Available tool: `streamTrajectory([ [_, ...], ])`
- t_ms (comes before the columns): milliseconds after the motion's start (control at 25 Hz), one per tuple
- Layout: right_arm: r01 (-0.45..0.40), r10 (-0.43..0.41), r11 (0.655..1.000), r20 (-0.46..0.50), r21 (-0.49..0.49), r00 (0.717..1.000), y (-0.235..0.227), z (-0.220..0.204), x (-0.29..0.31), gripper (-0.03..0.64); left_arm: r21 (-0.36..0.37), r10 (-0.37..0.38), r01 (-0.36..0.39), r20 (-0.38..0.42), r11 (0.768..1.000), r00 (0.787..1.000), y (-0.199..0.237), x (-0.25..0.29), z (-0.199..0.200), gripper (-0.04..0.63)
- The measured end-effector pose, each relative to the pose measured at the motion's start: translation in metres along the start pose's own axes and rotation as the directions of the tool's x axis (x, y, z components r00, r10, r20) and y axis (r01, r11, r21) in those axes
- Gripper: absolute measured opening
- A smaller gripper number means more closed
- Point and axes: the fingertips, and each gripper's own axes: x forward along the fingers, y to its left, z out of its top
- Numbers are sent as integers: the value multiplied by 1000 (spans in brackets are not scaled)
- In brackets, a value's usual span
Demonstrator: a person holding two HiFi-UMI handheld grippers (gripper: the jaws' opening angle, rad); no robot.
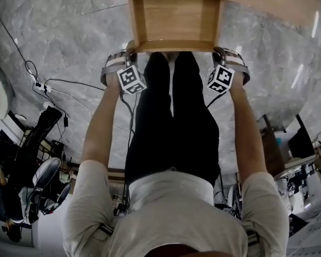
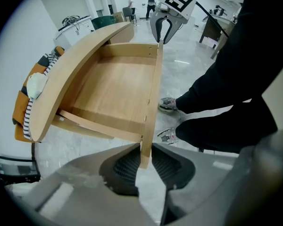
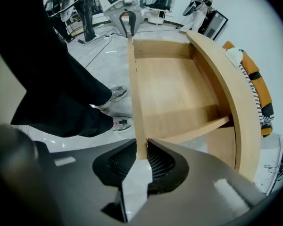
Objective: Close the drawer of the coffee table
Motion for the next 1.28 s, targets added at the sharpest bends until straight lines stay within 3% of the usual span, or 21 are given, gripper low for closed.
streamTrajectory([
  [840,34,-34,999,-20,14,999,-3,3,-17,78,-21,23,-22,62,1000,998,8,-18,2,101],
  [1280,15,-15,999,9,35,1000,-1,6,-27,78,-42,-21,22,12,999,1000,7,-27,-2,103],
])
